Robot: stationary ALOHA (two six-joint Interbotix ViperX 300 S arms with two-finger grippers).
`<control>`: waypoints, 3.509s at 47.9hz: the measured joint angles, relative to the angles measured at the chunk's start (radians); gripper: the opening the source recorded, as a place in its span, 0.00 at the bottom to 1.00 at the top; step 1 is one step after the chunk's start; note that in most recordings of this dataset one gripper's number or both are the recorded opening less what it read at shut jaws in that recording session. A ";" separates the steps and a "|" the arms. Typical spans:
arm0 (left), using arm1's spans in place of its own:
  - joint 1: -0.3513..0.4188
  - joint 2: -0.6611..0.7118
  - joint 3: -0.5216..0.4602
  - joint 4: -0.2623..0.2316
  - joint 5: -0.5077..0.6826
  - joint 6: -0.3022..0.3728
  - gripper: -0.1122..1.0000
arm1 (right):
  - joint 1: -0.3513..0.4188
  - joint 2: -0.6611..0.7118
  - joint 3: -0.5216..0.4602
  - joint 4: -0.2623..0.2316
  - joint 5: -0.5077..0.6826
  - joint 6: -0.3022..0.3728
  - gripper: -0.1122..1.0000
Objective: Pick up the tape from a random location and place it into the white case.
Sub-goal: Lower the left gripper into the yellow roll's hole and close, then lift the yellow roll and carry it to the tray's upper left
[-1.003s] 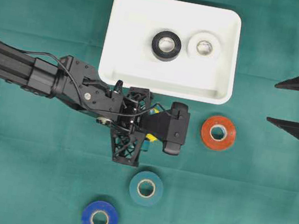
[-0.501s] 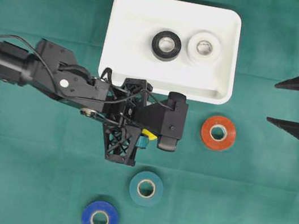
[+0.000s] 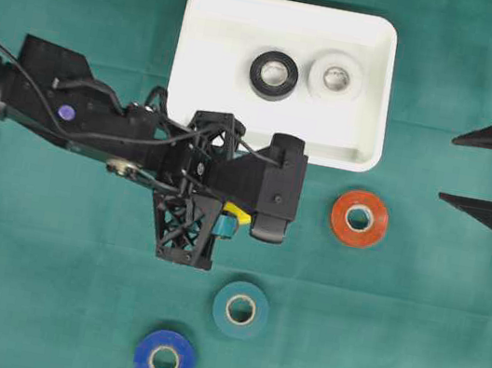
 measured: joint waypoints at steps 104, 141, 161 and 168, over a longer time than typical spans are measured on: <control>-0.035 -0.193 -0.009 0.003 0.126 0.002 0.30 | 0.000 0.000 -0.003 0.000 0.021 0.000 0.84; -0.038 -0.290 0.097 0.003 0.123 0.000 0.30 | 0.000 0.000 -0.009 0.000 0.041 0.000 0.84; 0.169 -0.209 0.051 0.003 0.118 0.008 0.30 | 0.000 0.000 -0.009 0.000 0.057 0.000 0.84; 0.265 -0.189 0.035 0.003 0.117 0.006 0.30 | 0.000 0.000 -0.009 0.000 0.060 0.000 0.84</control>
